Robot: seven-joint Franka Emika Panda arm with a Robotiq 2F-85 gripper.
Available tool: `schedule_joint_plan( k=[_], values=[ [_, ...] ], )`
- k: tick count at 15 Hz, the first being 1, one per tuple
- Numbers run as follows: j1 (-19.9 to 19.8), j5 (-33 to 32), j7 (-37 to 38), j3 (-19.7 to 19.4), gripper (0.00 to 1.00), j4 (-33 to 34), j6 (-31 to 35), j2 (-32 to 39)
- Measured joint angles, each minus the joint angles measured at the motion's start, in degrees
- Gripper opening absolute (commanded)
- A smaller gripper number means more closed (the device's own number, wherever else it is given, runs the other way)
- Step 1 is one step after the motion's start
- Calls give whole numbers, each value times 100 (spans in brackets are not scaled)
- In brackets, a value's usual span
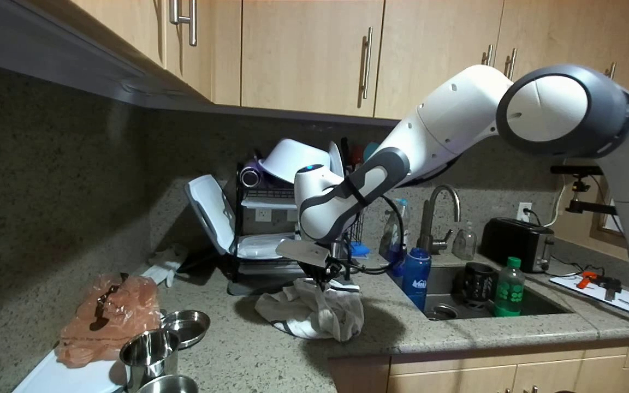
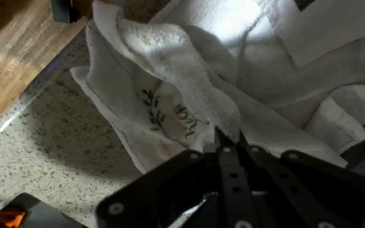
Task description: Fold the towel
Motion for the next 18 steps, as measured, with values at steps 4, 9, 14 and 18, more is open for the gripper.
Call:
schedule_joint_plan(
  k=[4,9,14,18],
  values=[
    [12,-18,-5,67,2,104,0,7],
    [223,-428,4,139,2,131,0,117],
    [264,-616,0,119,3,63,44,169],
    [225,-613,-5,118,2,68,60,178]
  ],
)
